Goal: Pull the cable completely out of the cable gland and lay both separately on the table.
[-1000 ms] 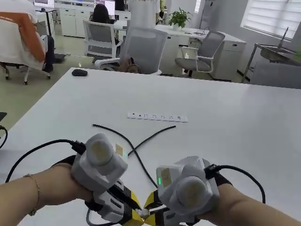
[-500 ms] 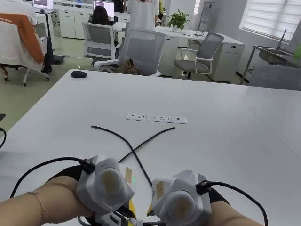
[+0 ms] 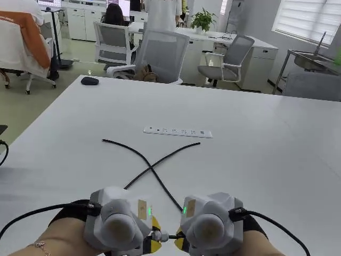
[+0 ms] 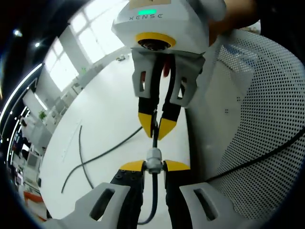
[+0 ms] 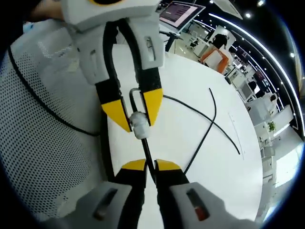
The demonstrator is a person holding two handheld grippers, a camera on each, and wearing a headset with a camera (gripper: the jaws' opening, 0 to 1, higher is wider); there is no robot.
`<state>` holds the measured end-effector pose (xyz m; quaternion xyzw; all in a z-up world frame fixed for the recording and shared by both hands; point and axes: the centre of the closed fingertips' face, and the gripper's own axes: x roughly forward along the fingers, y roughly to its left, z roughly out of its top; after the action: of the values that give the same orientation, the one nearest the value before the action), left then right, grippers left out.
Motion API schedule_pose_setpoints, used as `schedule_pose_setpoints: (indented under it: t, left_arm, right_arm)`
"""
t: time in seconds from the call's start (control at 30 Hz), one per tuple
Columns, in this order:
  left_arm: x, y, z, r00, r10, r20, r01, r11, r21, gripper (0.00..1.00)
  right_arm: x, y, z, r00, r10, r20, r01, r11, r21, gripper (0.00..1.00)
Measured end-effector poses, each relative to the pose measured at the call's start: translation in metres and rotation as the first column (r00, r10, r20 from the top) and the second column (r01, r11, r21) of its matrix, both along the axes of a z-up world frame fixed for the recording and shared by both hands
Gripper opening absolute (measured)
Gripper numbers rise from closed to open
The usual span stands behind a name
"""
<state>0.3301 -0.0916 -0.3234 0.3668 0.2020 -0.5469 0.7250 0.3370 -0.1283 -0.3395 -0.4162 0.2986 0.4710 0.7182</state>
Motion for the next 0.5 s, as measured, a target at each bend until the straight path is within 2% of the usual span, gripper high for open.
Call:
schedule_pose_setpoints:
  t: [0.07, 0.13, 0.3, 0.37, 0.43, 0.5]
  left_arm:
    - [0.002, 0.009, -0.007, 1.000, 0.011, 0.006, -0.012, 0.999, 0.038, 0.17]
    - [0.005, 0.016, -0.013, 1.000, 0.028, -0.003, -0.028, 0.998, 0.060, 0.17]
    - [0.007, 0.021, -0.013, 0.999, 0.044, 0.004, -0.044, 0.996, 0.078, 0.17]
    - [0.007, 0.023, -0.016, 0.999, 0.041, 0.011, -0.042, 0.994, 0.100, 0.17]
    - [0.008, 0.025, -0.019, 0.999, 0.037, 0.014, -0.038, 0.992, 0.117, 0.17]
    - [0.010, 0.027, -0.022, 0.999, 0.039, 0.012, -0.040, 0.991, 0.129, 0.17]
  right_arm:
    - [0.002, -0.008, -0.004, 0.999, -0.036, -0.013, 0.036, 0.999, -0.027, 0.05]
    - [0.000, -0.018, -0.013, 0.993, -0.095, -0.063, 0.091, 0.994, -0.059, 0.05]
    - [0.005, -0.024, -0.013, 0.991, -0.120, -0.054, 0.116, 0.991, -0.066, 0.05]
    - [0.005, -0.031, -0.017, 0.988, -0.143, -0.060, 0.137, 0.986, -0.094, 0.05]
    - [0.005, -0.042, -0.020, 0.980, -0.185, -0.070, 0.174, 0.976, -0.135, 0.05]
    - [0.007, -0.051, -0.021, 0.970, -0.231, -0.068, 0.219, 0.964, -0.153, 0.06]
